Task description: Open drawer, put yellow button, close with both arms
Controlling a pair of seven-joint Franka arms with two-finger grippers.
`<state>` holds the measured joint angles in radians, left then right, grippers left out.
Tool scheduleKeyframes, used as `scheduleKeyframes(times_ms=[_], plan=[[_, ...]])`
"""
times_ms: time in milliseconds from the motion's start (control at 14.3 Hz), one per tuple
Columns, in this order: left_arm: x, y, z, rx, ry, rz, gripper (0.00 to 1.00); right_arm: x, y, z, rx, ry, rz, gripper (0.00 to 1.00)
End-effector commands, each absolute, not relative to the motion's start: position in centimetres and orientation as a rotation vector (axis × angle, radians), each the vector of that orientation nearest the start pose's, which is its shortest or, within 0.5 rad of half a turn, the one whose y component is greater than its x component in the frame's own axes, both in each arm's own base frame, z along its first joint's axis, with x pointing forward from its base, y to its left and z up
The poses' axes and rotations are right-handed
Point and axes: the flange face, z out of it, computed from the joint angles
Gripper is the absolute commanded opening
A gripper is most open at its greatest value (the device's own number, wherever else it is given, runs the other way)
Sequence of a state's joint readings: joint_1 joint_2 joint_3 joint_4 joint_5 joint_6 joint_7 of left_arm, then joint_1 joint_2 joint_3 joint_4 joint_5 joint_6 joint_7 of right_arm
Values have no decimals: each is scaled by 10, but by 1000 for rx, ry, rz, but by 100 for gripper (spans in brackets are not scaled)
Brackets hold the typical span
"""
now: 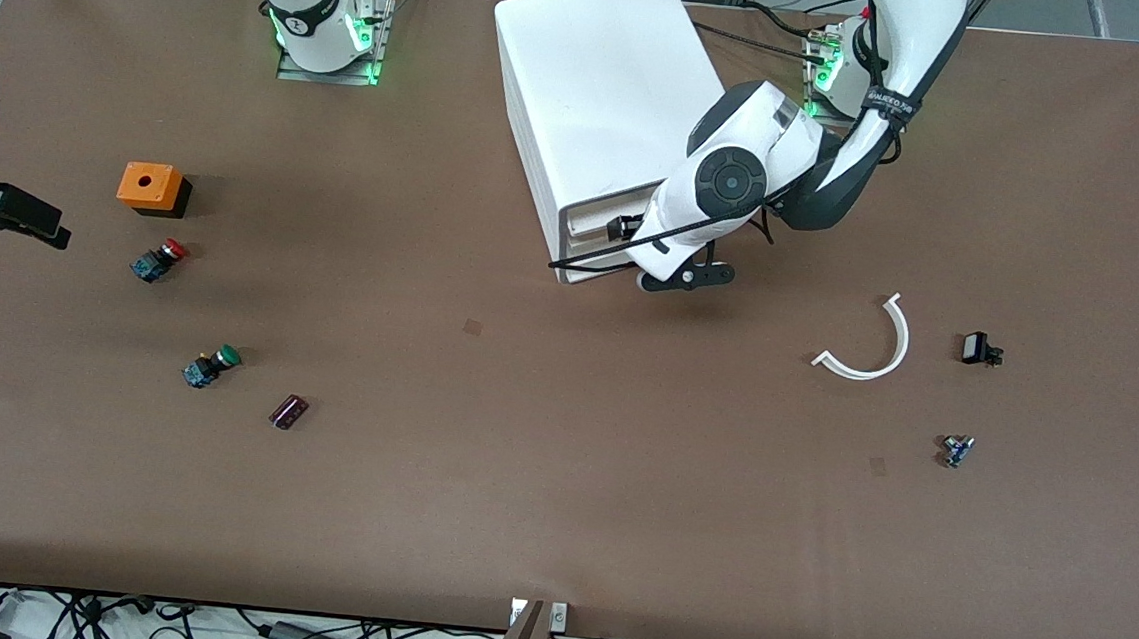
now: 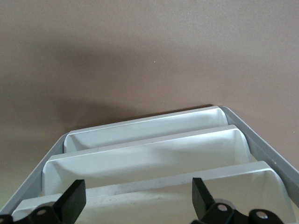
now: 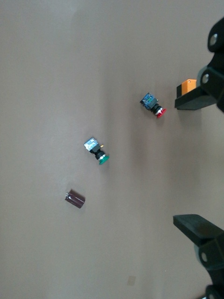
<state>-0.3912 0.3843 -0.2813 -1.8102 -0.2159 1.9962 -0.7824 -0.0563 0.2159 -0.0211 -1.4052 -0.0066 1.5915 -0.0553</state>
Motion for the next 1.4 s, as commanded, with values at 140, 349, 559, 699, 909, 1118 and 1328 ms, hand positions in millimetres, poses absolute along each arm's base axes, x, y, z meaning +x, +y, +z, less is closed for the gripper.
scheduleKeyframes(times_ms=[140, 349, 559, 699, 909, 1118, 1328], plan=[[470, -391, 337, -3180, -360, 545, 100, 571, -47, 570, -3162, 30, 31, 100], [488, -375, 342, -3193, -352, 506, 100, 560, -46, 569, -3162, 49, 21, 100], [536, -317, 355, -3135, -187, 292, 100, 561, -45, 569, -3155, 52, 23, 100], [565, -279, 371, -3108, -63, 194, 100, 560, -46, 568, -3155, 53, 40, 100], [599, -215, 404, -3074, 109, 197, 100, 561, -45, 567, -3153, 58, 38, 100], [621, -165, 452, -3055, 207, 212, 100, 560, -45, 568, -3155, 55, 38, 100], [630, -121, 511, -3056, 234, 228, 100, 560, -44, 569, -3155, 50, 33, 100]])
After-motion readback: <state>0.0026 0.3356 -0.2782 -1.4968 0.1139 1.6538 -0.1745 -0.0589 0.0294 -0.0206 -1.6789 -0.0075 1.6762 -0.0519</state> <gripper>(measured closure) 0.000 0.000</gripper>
